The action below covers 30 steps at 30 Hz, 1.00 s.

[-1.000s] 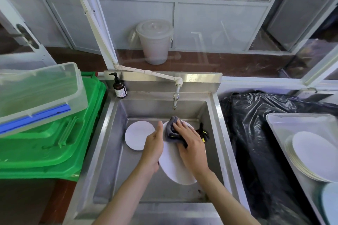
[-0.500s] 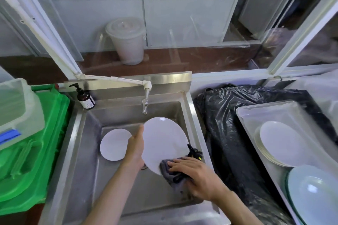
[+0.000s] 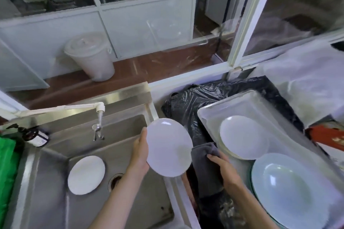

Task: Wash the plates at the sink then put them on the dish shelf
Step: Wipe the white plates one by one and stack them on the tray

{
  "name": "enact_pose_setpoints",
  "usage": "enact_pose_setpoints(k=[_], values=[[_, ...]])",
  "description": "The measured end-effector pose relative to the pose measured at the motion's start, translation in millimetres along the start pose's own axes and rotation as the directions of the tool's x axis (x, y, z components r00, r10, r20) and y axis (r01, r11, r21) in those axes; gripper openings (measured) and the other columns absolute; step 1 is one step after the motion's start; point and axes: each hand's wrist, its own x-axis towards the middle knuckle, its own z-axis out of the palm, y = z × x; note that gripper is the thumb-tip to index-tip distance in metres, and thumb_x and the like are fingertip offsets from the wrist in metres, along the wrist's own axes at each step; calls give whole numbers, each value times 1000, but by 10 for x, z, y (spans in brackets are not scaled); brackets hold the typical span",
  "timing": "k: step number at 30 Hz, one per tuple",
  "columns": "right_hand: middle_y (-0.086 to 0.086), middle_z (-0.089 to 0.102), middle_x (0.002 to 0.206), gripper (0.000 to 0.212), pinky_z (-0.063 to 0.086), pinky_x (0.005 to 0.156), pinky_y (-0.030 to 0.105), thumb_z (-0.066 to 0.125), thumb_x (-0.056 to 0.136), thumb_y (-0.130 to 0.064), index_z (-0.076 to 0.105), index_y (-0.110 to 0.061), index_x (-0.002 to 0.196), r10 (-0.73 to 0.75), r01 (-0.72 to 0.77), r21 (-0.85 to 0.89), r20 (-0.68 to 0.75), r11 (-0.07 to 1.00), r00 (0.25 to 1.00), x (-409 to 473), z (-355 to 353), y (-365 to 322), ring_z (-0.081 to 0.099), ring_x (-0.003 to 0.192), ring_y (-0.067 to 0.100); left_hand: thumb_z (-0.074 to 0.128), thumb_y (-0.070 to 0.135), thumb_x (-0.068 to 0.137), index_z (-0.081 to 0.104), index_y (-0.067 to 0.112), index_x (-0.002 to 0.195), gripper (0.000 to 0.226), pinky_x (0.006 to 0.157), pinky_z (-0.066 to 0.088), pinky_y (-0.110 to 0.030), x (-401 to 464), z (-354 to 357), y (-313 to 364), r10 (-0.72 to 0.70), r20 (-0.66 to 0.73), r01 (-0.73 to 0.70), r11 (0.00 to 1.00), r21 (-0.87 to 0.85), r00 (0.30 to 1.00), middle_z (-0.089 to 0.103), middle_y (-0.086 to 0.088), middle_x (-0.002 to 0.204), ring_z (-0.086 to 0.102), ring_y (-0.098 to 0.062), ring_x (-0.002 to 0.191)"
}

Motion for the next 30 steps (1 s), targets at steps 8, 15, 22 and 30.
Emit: enact_pose_setpoints(k=[8, 15, 22, 30], values=[[13, 76, 106, 19, 52, 94, 45, 55, 101, -8, 72, -11, 110, 224, -161, 370, -133, 915, 965, 131, -801, -89, 68, 102, 28, 44, 50, 107, 69, 28, 117, 35, 77, 57, -39, 76, 1163, -191, 18, 101, -27, 996, 86, 995, 74, -3, 113, 70, -26, 104], [10, 75, 105, 27, 50, 83, 38, 49, 104, -5, 75, -13, 105, 174, -53, 349, -324, 935, 930, 195, -1405, -132, 69, 104, 23, 43, 42, 107, 59, 28, 101, 22, 78, 44, -36, 181, 1988, -466, 97, 174, -138, 961, 241, 980, 62, 0, 107, 57, -19, 97], [5, 75, 112, 24, 49, 85, 36, 53, 103, -8, 70, -20, 115, 104, -64, 117, -386, 991, 917, 330, -1881, -70, 67, 110, 20, 58, 25, 104, 57, 30, 137, 33, 97, 45, -37, 361, 2657, -709, 76, 269, -162, 936, 312, 960, 58, 8, 133, 55, -14, 121], [-3, 72, 107, 22, 49, 78, 29, 54, 99, -11, 67, -24, 111, 62, -85, -32, -444, 996, 894, 378, -2056, -53, 66, 103, 11, 57, 14, 101, 60, 22, 137, 37, 94, 45, -36, 436, 3032, -923, 50, 222, -96, 974, 204, 974, 62, 4, 130, 58, -19, 117]])
